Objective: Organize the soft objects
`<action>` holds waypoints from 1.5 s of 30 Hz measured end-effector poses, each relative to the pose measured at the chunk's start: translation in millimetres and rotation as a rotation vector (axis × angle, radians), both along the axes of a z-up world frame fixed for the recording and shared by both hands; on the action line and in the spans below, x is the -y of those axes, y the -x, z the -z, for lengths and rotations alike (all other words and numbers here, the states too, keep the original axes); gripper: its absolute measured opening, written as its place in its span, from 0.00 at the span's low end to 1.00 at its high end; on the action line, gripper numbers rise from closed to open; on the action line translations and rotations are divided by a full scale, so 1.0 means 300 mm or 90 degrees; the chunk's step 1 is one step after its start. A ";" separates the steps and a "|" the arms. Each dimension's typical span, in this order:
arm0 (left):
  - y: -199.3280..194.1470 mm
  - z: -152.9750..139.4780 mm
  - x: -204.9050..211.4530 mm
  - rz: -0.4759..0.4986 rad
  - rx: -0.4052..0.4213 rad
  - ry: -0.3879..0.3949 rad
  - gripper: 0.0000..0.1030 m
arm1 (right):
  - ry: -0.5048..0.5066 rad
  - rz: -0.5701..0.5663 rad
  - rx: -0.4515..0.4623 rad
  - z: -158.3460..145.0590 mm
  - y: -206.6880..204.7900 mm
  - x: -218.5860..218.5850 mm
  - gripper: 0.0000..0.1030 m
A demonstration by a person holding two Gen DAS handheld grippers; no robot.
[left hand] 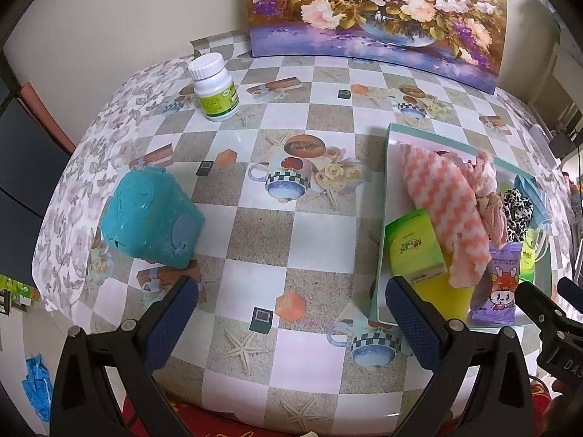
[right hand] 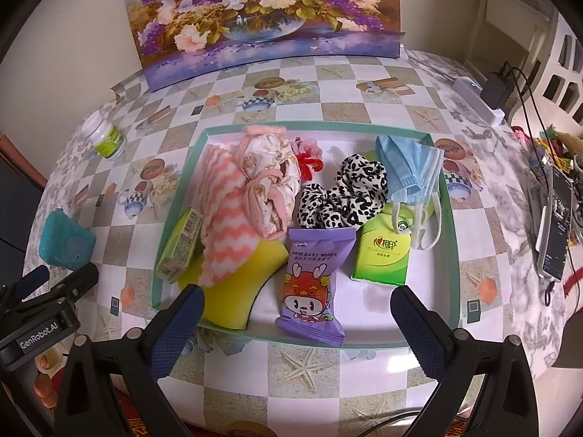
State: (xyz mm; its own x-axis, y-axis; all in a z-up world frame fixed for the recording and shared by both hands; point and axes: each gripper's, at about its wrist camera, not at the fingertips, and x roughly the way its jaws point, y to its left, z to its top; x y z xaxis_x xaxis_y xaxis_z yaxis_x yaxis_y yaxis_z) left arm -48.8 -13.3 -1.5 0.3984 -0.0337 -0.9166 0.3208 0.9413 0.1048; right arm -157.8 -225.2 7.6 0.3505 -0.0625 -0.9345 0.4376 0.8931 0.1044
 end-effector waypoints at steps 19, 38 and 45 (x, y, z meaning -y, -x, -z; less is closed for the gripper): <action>0.000 -0.004 -0.001 -0.006 0.010 -0.011 0.99 | -0.003 -0.005 0.005 -0.005 0.001 0.001 1.00; -0.003 -0.012 -0.011 -0.018 0.020 -0.013 0.99 | -0.002 -0.002 0.005 -0.006 0.001 0.002 1.00; -0.007 -0.010 -0.014 -0.026 0.019 -0.016 0.99 | -0.002 0.001 0.005 -0.007 0.003 0.007 1.00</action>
State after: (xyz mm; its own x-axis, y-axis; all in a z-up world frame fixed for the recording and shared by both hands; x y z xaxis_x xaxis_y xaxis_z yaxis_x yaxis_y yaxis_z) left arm -46.8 -9.0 1.6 0.4262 0.0056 -0.9046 0.2792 0.9504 0.1374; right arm -158.5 -227.2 9.6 0.3580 -0.0603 -0.9318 0.4382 0.8920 0.1106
